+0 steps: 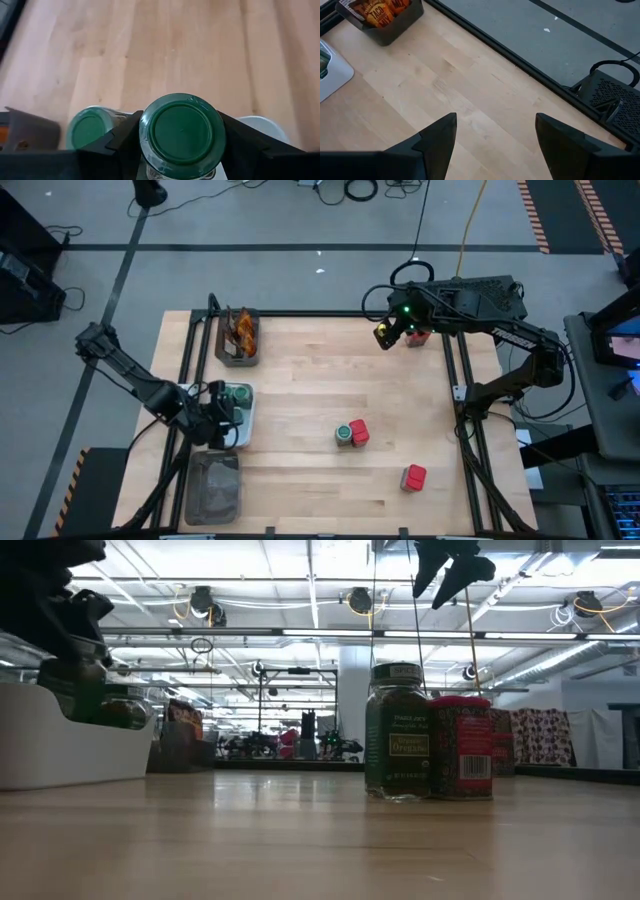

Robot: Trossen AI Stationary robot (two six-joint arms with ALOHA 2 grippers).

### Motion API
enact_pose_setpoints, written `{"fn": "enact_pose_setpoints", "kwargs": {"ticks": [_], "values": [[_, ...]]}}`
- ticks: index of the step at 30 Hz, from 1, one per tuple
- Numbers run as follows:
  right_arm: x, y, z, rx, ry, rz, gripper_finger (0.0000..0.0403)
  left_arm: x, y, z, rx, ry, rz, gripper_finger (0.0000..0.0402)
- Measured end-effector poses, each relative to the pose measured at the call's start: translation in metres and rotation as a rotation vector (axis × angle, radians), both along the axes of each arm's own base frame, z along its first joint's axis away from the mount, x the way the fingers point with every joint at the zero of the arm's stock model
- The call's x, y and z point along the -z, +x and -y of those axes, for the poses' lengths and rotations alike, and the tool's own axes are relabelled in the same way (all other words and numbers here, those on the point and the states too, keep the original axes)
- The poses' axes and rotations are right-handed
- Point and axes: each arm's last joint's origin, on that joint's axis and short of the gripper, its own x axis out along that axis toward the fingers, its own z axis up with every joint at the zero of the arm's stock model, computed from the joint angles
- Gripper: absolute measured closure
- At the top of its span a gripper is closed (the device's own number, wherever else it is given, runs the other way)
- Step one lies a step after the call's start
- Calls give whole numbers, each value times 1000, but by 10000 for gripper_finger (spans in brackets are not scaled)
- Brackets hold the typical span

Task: Sort spices by type
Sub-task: Put the top green seasoning bottle into the white bin

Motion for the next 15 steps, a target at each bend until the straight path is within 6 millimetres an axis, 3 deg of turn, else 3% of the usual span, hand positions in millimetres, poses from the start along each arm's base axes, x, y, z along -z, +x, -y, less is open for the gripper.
{"fn": "enact_pose_setpoints", "kwargs": {"ticks": [11,15], "values": [[0,0,0,-3,-2,-3,149,11,3,-1,-18,-30,17,188],[0,0,0,-8,-4,-7,149,12,3,0,-79,-145,2,188]]}}
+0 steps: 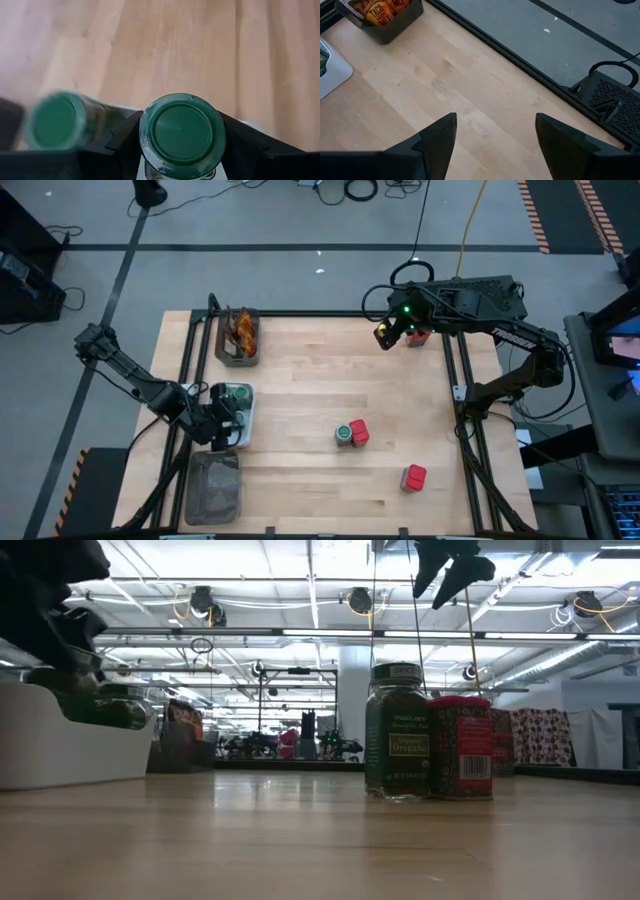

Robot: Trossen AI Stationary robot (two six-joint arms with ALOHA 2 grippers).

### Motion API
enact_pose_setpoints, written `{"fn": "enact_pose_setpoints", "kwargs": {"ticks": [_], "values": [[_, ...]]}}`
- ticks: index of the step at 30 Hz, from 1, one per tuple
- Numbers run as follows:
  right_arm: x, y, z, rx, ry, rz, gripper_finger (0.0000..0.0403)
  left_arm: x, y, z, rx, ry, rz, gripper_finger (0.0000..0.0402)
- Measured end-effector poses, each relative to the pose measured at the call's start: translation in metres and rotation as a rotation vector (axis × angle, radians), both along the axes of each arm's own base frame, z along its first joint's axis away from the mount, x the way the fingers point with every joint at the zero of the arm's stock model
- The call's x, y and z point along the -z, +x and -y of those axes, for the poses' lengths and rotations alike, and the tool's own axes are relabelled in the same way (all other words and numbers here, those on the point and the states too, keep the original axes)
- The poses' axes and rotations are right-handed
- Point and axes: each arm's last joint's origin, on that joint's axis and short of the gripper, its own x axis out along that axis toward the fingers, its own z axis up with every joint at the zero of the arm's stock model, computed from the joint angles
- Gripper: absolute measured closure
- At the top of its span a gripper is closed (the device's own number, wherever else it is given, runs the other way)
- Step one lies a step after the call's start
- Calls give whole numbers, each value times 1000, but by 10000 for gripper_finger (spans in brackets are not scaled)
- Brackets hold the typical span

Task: Sort spices by type
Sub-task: Put the top green seasoning bottle into the white bin

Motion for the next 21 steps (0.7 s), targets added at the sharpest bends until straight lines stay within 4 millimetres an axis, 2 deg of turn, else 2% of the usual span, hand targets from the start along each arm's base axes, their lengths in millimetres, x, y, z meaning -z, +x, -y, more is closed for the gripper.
{"fn": "enact_pose_setpoints", "kwargs": {"ticks": [6,21], "values": [[1,-1,0,-13,-4,-17,149,1,-2,-1,-245,-187,6,188],[1,-1,1,-45,-26,-44,149,-1,-8,-9,-638,-353,42,188]]}}
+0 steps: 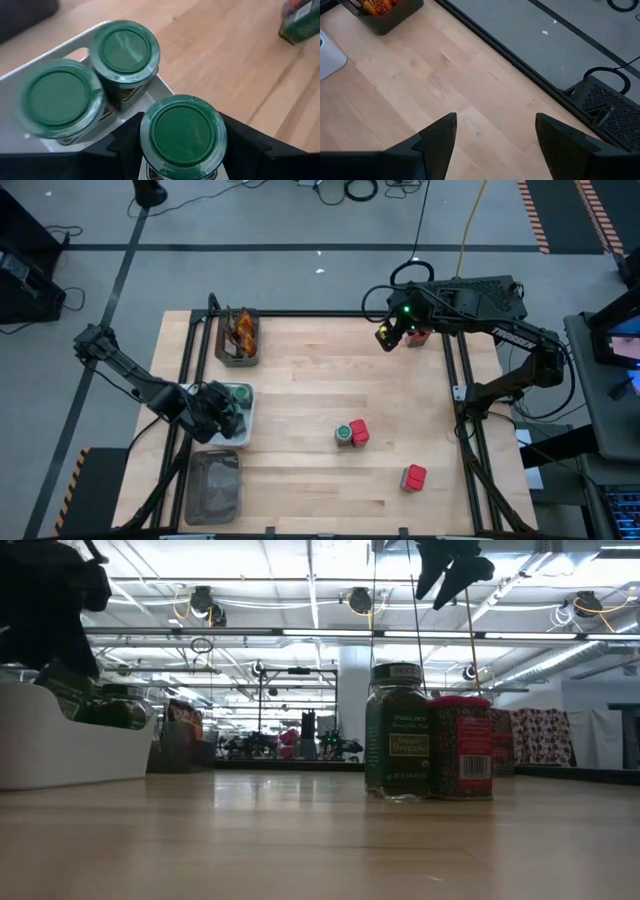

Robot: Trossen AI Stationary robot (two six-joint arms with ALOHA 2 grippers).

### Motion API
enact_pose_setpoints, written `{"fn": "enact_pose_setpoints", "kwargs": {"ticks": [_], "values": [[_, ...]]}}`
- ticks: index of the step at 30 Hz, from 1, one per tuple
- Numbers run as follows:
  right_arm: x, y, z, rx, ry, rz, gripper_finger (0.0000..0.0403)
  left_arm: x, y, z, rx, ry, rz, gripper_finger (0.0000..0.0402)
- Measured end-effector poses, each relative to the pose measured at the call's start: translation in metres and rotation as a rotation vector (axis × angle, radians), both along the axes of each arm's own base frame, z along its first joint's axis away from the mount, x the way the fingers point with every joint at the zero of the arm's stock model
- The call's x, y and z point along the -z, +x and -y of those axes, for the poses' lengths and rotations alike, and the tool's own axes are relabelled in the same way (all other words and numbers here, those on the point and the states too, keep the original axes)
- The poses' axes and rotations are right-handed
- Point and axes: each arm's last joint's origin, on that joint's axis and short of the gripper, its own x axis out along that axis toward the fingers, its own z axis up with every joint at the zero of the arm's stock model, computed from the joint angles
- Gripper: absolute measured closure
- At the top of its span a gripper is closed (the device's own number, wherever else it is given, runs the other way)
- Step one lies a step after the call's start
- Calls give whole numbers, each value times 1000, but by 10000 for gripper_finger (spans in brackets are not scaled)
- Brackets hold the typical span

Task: Sort spices by type
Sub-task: Put the top green seasoning bottle into the white bin

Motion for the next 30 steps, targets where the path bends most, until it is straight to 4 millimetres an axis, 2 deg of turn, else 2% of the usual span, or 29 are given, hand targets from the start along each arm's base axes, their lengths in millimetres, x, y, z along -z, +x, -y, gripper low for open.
{"fn": "enact_pose_setpoints", "kwargs": {"ticks": [7,14,23,30], "values": [[0,-1,0,-18,-7,-17,149,-20,-3,-2,-98,-12,-21,188],[0,-1,0,-34,-15,-27,149,-21,7,5,-178,-30,-43,189],[1,-1,0,-50,-22,-39,149,-7,25,17,-394,-28,-85,189],[1,-1,0,-55,-23,-43,149,4,33,20,-433,79,-67,189]]}}
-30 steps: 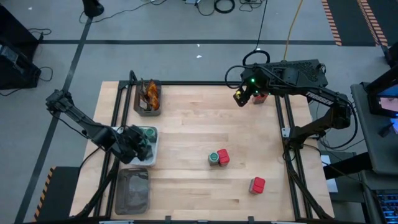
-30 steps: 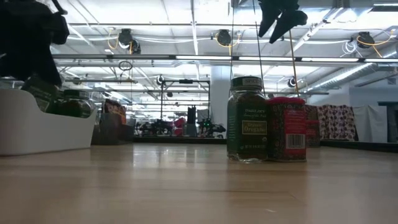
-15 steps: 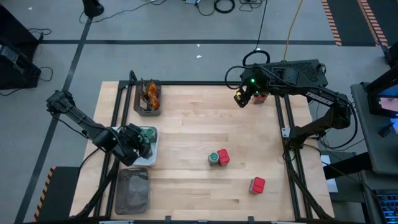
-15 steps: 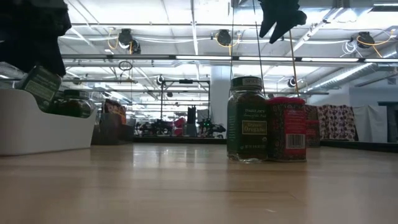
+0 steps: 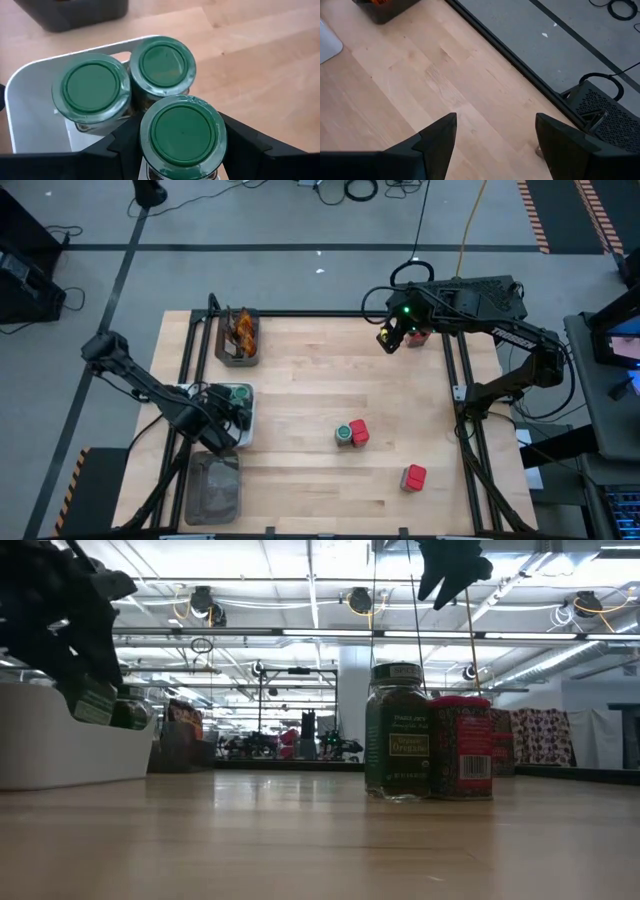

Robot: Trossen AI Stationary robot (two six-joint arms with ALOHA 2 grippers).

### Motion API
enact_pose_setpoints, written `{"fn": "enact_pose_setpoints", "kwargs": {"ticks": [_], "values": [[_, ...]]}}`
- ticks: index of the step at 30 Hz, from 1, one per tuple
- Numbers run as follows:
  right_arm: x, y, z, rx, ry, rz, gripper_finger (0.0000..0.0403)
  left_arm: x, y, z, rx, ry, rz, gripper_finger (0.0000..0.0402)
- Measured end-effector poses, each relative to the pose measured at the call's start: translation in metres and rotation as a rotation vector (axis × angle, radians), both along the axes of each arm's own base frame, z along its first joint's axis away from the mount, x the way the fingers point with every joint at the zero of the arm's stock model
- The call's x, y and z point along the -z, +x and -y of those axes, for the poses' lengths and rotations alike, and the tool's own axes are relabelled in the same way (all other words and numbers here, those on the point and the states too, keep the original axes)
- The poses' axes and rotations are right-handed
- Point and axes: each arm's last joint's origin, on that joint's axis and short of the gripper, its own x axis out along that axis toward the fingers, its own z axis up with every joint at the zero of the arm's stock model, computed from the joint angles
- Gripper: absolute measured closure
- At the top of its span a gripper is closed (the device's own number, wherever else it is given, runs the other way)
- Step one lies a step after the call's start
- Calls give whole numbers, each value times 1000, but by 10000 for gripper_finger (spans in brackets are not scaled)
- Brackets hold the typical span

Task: Sort spices by type
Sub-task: Put the top green seasoning bottle into the white bin

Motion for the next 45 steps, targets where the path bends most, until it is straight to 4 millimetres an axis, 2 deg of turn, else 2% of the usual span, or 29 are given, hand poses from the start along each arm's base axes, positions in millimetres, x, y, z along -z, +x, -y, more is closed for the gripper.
{"fn": "enact_pose_setpoints", "kwargs": {"ticks": [13,22,30,37,41,45], "values": [[1,-1,0,-3,4,-15,149,9,3,1,-57,53,-28,189],[1,-1,0,-3,4,-15,149,16,9,6,-56,52,-24,154],[1,-1,0,-3,3,-14,149,17,11,7,-57,39,-14,149],[1,-1,0,-3,3,-14,149,19,10,10,-55,-47,-67,146],[1,-1,0,-4,3,-14,149,19,10,10,-34,-47,-87,123],[1,-1,0,-6,2,-15,149,19,10,10,-35,-46,-89,79]]}}
